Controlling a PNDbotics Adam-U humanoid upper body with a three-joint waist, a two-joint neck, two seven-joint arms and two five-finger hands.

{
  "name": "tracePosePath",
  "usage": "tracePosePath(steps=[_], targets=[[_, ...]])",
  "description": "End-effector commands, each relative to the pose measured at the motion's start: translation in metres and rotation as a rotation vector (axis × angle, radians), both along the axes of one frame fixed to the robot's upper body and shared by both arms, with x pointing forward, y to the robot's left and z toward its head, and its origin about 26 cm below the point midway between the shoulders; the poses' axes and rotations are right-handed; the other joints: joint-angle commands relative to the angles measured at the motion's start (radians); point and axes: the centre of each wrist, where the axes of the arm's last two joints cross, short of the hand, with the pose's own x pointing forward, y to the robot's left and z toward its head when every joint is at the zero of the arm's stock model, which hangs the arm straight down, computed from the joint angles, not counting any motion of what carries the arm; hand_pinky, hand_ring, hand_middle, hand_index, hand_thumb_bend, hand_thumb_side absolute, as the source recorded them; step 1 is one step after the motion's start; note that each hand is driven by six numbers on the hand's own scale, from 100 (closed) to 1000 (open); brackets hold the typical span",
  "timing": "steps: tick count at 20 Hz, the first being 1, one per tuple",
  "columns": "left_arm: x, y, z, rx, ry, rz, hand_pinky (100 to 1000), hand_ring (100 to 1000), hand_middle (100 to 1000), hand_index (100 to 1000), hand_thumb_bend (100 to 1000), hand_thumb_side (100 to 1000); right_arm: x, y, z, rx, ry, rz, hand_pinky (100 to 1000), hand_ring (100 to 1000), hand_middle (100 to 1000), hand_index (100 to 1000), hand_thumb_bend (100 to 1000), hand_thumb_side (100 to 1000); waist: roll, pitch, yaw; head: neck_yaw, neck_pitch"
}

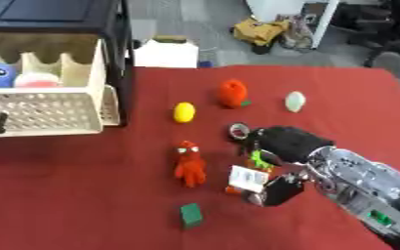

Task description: Pick up objects from table and place into drawer.

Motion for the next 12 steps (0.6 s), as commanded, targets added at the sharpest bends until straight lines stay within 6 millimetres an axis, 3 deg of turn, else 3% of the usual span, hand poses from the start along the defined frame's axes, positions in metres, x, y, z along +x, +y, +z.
tracePosePath(steps=[1,12], targets=[[-0.003,0.002,0.006,0.01,-0.024,0.002,441,327,378,776,100,1000,-0.003,-0.004,0.016,-0.02,-0.047,-0.002,702,780,690,818,469,420,0.002,-0.02,0.0,0.006,0.008],[-0.003,0.002,0.006,0.02,-0.023,-0.001,442,328,379,776,100,1000,-0.003,-0.016,0.041,0.082,-0.152,-0.09,695,770,678,820,478,446,0.0,-0.012,0.005,0.009,-0.005]])
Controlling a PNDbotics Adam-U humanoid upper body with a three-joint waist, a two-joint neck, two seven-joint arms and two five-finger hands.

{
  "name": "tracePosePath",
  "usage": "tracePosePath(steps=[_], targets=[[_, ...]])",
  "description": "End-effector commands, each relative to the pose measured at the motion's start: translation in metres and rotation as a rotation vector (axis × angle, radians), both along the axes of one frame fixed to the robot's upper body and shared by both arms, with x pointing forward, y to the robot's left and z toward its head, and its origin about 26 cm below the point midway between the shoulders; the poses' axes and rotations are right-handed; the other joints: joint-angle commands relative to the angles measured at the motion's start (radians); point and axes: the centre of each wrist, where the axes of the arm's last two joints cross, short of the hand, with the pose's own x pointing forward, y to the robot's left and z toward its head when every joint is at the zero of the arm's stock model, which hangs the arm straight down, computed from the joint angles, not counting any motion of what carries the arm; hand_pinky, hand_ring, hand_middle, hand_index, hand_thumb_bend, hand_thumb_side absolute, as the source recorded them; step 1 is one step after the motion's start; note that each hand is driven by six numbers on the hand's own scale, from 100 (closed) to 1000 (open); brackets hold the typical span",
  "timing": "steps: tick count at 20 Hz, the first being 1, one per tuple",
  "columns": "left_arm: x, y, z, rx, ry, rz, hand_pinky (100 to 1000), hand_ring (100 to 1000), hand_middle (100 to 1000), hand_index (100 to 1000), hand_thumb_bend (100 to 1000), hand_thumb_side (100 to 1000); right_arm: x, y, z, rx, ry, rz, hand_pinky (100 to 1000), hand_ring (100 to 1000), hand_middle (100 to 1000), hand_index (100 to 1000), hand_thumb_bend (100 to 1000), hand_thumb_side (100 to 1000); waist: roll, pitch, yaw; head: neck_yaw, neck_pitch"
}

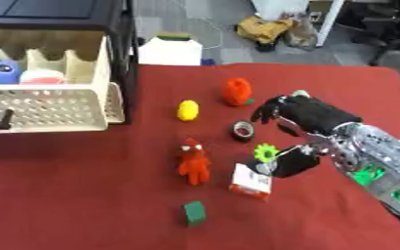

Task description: Pick up objects from table and place into drawer.

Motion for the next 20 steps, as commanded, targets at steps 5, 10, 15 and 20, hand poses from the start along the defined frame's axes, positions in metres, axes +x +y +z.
tracePosePath(steps=[5,10,15,20], targets=[[-0.003,0.002,0.007,0.018,-0.027,0.001,442,328,379,776,100,1000,0.005,-0.014,0.014,0.006,-0.051,-0.092,692,767,671,819,475,446,0.001,-0.01,0.01,-0.004,-0.025],[-0.003,0.002,0.007,0.018,-0.03,0.002,442,328,379,776,100,1000,0.011,-0.022,0.008,0.024,-0.02,-0.114,693,771,679,826,490,420,0.0,-0.003,0.014,-0.006,-0.033],[-0.003,0.001,0.008,0.019,-0.032,0.0,442,328,379,776,100,1000,0.015,-0.027,0.003,0.026,0.017,-0.122,693,773,685,830,495,410,-0.001,0.003,0.02,-0.007,-0.038],[-0.003,0.001,0.008,0.018,-0.034,0.0,442,328,379,776,100,1000,0.018,-0.03,-0.002,0.031,0.048,-0.128,693,775,686,832,498,398,-0.001,0.005,0.022,-0.009,-0.037]])
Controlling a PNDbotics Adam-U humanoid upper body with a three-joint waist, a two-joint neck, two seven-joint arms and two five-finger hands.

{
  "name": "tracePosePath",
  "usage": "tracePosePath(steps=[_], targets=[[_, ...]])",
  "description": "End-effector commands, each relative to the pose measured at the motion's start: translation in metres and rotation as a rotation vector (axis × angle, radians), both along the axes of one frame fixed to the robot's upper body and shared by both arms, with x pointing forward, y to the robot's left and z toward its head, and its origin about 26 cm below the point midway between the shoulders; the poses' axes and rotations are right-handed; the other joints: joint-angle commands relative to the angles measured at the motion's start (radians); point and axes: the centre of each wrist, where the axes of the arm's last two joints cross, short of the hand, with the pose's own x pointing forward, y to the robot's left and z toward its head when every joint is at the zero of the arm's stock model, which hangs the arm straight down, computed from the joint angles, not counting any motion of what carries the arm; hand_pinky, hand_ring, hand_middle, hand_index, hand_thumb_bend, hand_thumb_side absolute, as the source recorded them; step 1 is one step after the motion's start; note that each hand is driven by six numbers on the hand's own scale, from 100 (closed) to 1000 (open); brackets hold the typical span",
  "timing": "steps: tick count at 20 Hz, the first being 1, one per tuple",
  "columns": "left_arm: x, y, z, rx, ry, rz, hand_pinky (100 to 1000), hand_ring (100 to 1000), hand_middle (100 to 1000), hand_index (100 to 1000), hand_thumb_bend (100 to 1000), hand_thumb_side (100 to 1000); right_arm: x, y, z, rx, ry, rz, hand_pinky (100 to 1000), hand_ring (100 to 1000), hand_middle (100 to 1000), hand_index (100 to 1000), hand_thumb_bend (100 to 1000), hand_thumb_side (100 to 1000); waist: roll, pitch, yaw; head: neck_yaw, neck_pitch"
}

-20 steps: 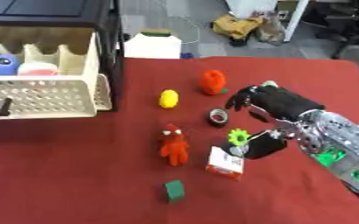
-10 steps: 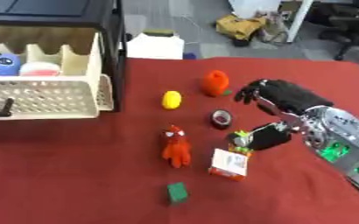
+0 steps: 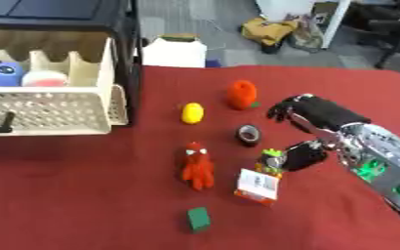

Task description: Pick up objects from table and place into drawer.

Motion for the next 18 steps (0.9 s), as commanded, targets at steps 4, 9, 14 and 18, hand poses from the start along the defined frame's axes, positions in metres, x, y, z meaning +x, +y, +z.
tracePosePath(steps=[4,9,14,18], targets=[[-0.003,0.001,0.009,0.011,-0.035,0.001,443,328,379,776,100,1000,0.001,-0.003,0.003,-0.016,0.023,0.002,695,778,691,834,493,390,0.0,-0.015,-0.003,0.001,-0.009],[-0.003,0.001,0.009,0.011,-0.035,0.001,442,328,379,776,100,1000,0.002,-0.006,-0.003,-0.025,0.06,-0.004,697,782,696,835,467,384,-0.001,-0.014,-0.003,0.005,-0.008],[-0.003,0.001,0.009,0.012,-0.036,-0.001,442,329,379,776,100,1000,0.002,-0.009,-0.01,-0.039,0.089,-0.013,699,786,702,836,450,378,-0.001,-0.013,-0.003,0.006,-0.01],[-0.003,0.001,0.009,0.012,-0.036,-0.003,442,329,379,776,100,1000,0.003,-0.011,-0.014,-0.047,0.105,-0.018,698,783,701,835,441,378,-0.002,-0.013,-0.003,0.006,-0.011]])
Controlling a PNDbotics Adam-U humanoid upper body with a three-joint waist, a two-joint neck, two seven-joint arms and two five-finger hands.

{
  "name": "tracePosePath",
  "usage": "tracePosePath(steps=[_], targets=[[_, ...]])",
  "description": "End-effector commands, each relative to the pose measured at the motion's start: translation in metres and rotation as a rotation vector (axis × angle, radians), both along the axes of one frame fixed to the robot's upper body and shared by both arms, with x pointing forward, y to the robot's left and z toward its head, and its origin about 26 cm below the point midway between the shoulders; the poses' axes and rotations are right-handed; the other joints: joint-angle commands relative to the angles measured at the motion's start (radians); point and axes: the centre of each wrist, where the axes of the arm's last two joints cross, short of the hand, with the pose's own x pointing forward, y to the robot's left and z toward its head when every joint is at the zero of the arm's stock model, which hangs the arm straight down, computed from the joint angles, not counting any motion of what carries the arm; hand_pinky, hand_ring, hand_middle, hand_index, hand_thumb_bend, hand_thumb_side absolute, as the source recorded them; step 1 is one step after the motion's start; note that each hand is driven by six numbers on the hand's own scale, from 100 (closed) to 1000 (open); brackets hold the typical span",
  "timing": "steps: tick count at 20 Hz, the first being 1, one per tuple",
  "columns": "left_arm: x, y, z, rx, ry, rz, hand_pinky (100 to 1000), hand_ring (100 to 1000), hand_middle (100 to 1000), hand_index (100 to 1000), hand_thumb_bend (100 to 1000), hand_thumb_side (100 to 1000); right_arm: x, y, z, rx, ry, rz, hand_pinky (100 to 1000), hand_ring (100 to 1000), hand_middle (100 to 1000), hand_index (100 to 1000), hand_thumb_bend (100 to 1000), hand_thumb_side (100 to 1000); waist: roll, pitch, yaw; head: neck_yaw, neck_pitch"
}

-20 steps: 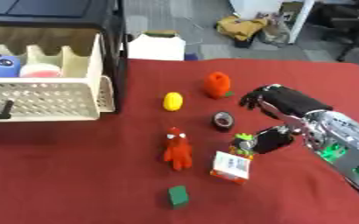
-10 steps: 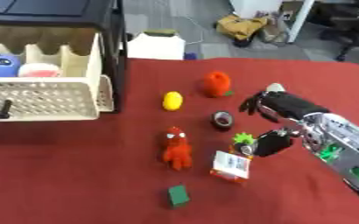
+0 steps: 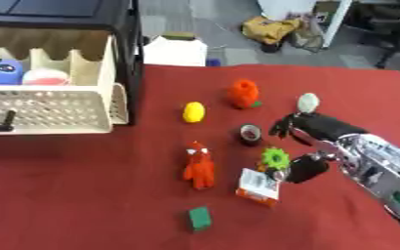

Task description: Pick up objects from table and place into drawer.

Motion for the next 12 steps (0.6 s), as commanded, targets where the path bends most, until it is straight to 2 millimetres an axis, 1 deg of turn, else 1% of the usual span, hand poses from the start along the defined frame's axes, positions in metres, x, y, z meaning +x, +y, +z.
tracePosePath(steps=[1,11,12], targets=[[-0.0027,0.0013,0.0079,0.01,-0.03,0.001,442,329,379,775,100,1000,-0.0001,-0.0045,0.0041,-0.031,-0.002,-0.013,698,783,701,834,436,378,0.002,-0.017,0.0,0.001,-0.011],[-0.0027,0.0012,0.0075,0.01,-0.028,-0.002,441,329,379,775,100,1000,0.0028,-0.0102,-0.0016,-0.034,0.009,-0.033,693,776,678,828,420,382,0.002,-0.017,0.005,-0.001,-0.016],[-0.0027,0.0012,0.0074,0.01,-0.028,-0.002,440,329,380,775,100,1000,0.0029,-0.0102,-0.0014,-0.033,0.008,-0.032,674,753,612,797,429,380,0.002,-0.017,0.005,-0.001,-0.016]])
